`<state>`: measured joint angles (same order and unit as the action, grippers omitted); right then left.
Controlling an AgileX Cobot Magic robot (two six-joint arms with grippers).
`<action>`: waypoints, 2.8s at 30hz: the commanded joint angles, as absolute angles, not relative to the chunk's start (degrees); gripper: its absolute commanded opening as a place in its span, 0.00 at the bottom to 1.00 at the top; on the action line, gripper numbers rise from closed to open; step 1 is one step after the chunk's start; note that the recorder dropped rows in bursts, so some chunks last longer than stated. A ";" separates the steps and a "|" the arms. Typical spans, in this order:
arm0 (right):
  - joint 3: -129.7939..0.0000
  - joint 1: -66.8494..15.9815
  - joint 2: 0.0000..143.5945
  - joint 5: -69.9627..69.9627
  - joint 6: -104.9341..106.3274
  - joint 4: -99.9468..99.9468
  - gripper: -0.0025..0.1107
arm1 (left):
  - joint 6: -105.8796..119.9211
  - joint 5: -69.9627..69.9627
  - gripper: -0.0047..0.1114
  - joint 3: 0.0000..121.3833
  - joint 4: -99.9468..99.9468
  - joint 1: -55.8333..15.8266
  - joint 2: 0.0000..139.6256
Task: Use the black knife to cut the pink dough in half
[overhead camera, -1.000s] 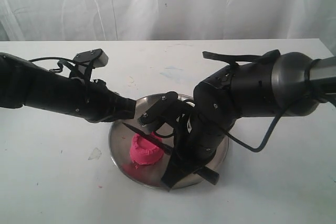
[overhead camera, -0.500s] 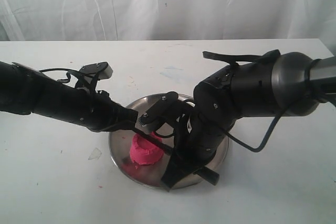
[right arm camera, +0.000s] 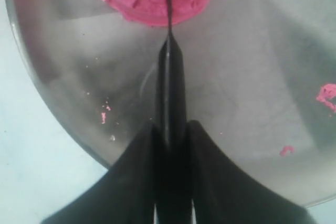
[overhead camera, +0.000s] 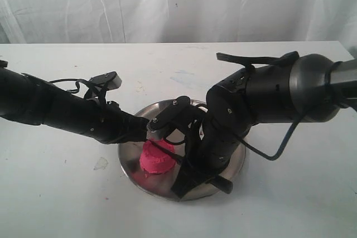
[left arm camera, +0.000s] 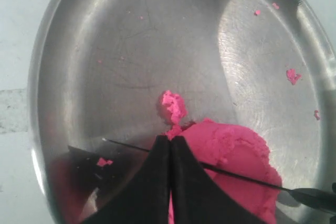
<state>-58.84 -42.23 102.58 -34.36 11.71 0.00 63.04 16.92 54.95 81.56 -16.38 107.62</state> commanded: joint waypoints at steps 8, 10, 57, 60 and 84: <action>-58.74 -42.25 105.36 -36.57 13.26 0.35 0.02 | 64.01 16.10 0.04 54.29 80.41 -16.74 109.40; -58.74 -42.25 105.47 -37.20 13.26 0.35 0.02 | 64.27 16.10 0.04 54.29 80.41 -16.74 109.40; -66.19 -42.25 110.54 -48.70 12.11 -2.28 0.02 | 65.78 12.27 0.04 56.74 77.56 -16.74 101.13; -66.19 -42.25 110.54 -48.57 8.60 -6.44 0.02 | 65.37 13.60 0.04 56.74 77.45 -16.74 101.13; -66.19 -42.25 110.54 -48.51 0.53 -14.90 0.02 | 65.28 16.08 0.04 56.74 77.45 -16.74 101.13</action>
